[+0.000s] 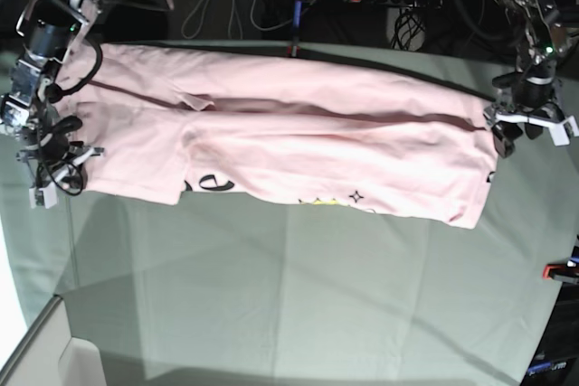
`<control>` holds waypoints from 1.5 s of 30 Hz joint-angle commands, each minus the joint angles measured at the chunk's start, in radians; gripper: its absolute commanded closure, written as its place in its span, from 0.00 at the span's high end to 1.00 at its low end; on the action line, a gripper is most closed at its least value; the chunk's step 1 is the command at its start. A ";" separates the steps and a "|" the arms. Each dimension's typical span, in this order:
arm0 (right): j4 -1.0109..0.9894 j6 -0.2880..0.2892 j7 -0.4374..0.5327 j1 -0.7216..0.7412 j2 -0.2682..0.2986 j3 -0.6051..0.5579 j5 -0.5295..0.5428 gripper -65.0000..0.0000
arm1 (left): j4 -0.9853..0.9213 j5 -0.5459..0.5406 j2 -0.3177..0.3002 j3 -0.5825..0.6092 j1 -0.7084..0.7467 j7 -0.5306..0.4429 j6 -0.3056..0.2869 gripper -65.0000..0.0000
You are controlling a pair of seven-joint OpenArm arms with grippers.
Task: Layout the t-shirt on the table in an organized manner, then fold the t-shirt properly
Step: 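Move the right gripper down and grasp the shirt's folded end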
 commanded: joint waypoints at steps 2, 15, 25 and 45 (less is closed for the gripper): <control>0.060 0.003 0.036 0.014 0.008 0.006 0.021 0.00 | 0.019 -0.009 -0.013 -0.006 -0.005 -0.020 -0.005 0.67; 0.361 0.003 0.036 -0.173 -0.091 0.007 0.023 0.00 | 0.019 -0.009 -0.013 -0.006 -0.001 -0.020 -0.005 0.67; 0.318 0.003 0.034 -0.155 -0.079 0.007 0.018 0.00 | 0.019 -0.009 -0.013 -0.006 0.001 -0.020 -0.005 0.67; 0.318 0.003 0.036 -0.274 -0.081 0.107 0.169 0.00 | 0.019 -0.009 -0.015 -0.001 0.009 -0.022 -0.006 0.67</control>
